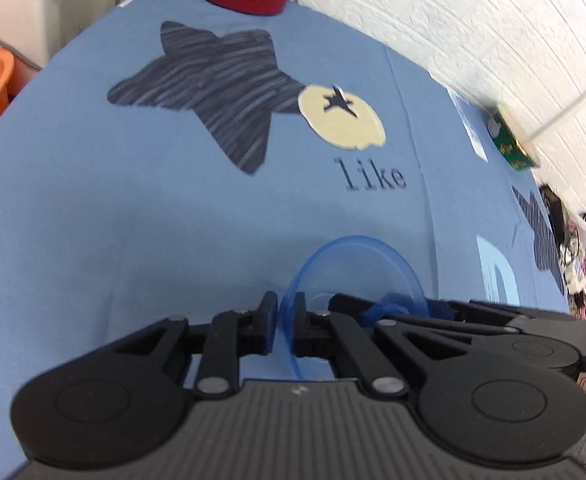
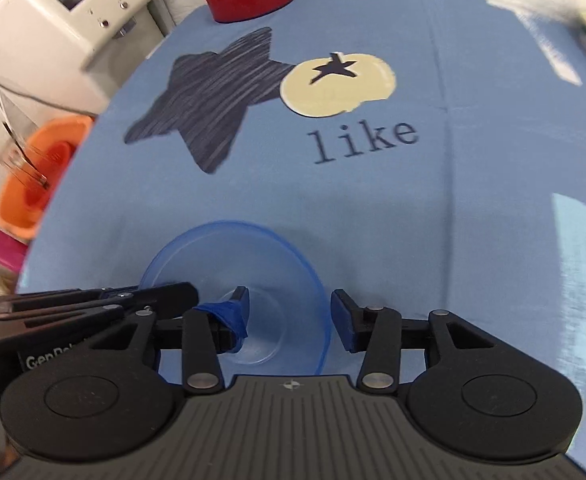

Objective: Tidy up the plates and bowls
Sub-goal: 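Carry the blue plastic bowl with both grippers over the red-and-white bowl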

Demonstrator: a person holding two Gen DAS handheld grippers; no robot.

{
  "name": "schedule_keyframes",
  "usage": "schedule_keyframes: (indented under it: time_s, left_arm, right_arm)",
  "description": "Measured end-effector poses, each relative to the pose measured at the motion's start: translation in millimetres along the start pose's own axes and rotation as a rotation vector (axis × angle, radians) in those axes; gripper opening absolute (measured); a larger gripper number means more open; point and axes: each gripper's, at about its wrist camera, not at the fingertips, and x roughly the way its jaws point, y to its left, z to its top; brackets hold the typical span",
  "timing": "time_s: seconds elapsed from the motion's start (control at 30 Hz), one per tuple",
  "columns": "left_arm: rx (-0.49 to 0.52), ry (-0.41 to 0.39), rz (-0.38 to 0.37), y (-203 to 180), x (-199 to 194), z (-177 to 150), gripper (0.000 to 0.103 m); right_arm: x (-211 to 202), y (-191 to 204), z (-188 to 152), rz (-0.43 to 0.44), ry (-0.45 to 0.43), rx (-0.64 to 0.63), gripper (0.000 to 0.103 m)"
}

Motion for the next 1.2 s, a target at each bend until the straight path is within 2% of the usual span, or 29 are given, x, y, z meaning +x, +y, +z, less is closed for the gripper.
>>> schedule_keyframes:
  time_s: [0.13, 0.23, 0.43, 0.5, 0.57, 0.6, 0.67, 0.83, 1.0, 1.2]
  left_arm:
    - [0.027, 0.001, 0.037, -2.9, 2.4, -12.5, 0.001]
    - [0.039, -0.006, 0.038, -1.4, 3.5, -17.2, 0.005]
    - [0.056, -0.021, 0.046, -3.3, 4.5, -19.4, 0.004]
    - [0.059, -0.024, 0.048, -3.8, 4.2, -19.5, 0.003]
    - [0.075, -0.021, 0.042, -6.6, 4.3, -21.4, 0.001]
    - [0.071, -0.010, 0.028, -8.0, 3.9, -23.1, 0.000]
    - [0.076, -0.008, 0.045, -12.8, -1.3, -26.8, 0.000]
    - [0.097, -0.019, -0.003, -30.0, -32.6, -33.5, 0.000]
    - [0.147, -0.022, -0.040, -65.1, -70.8, -63.3, 0.001]
    - [0.207, 0.010, -0.099, -104.4, -94.5, -128.0, 0.001]
  right_arm:
    - [-2.6, 9.1, -14.6, -0.096, 0.008, -0.129, 0.035]
    - [-4.5, 6.3, -24.7, -0.086, -0.039, -0.173, 0.038]
    - [-2.3, 1.0, -26.1, -0.059, -0.059, -0.175, 0.043]
    - [-4.5, 1.8, -29.9, -0.035, -0.081, -0.192, 0.036]
    - [-7.0, 8.4, -36.3, 0.005, -0.088, -0.230, 0.023]
    - [-7.9, 13.6, -39.1, -0.007, -0.088, -0.250, 0.023]
    - [-15.1, 18.7, -42.7, -0.024, -0.101, -0.292, 0.023]
    - [-51.5, 10.7, -45.2, 0.001, -0.102, -0.247, 0.024]
    - [-102.7, 2.0, -75.6, -0.018, -0.119, -0.254, 0.027]
    - [-148.0, -20.2, -139.6, -0.066, -0.119, -0.242, 0.028]
